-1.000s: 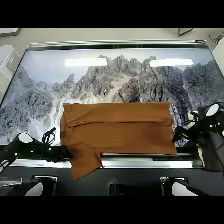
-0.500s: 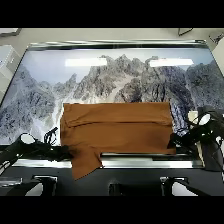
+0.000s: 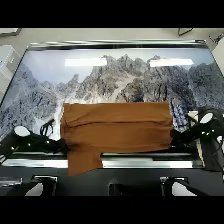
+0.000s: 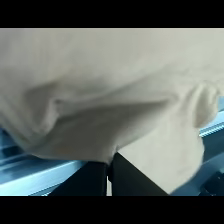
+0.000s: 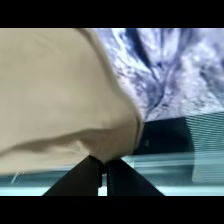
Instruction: Fold the clothes and pants, and hang the long-sleeved shirts on hangers.
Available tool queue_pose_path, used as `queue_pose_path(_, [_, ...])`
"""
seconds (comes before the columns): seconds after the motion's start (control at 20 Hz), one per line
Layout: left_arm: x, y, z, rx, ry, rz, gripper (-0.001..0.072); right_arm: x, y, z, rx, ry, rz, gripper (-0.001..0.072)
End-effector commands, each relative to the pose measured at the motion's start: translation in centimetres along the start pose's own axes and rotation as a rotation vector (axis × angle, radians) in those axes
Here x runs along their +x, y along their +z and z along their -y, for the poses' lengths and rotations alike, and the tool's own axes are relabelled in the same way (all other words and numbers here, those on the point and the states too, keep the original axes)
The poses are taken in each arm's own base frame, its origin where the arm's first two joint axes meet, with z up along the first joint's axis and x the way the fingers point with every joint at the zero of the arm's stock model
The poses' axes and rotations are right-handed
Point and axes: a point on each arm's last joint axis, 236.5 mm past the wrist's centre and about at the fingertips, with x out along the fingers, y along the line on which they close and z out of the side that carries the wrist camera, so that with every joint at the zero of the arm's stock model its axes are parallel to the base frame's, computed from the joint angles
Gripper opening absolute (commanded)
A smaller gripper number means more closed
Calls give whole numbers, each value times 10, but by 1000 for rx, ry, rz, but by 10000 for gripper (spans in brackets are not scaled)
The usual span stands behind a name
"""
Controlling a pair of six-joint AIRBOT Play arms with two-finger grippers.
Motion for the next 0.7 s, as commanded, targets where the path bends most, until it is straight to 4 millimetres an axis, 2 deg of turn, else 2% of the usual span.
queue_pose_path(0.0, [-48, 41, 17, 91, 41, 107, 31, -52, 37, -25, -13, 53, 134, 33])
queue_pose_path(0.1, [-77, 90, 28, 123, 71, 242, 31, -79, 74, -42, -30, 71, 259, 32])
queue_pose_path(0.15, [-86, 113, 32, 134, 74, 276, 31, -84, 90, -51, -43, 69, 295, 33])
queue_pose_path(0.3, [-83, 168, 35, 138, 69, 253, 31, -75, 139, -76, -60, 66, 325, 34])
queue_pose_path(0.4, [-77, 202, 31, 93, 61, 234, 32, -64, 164, -78, -7, 64, 314, 34])
queue_pose_path(0.5, [-67, 222, 26, 56, 53, 199, 32, -53, 179, -76, 26, 66, 299, 35])
queue_pose_path(0.65, [-40, 232, 13, 29, 49, 140, 32, -36, 188, -77, 51, 87, 282, 37])
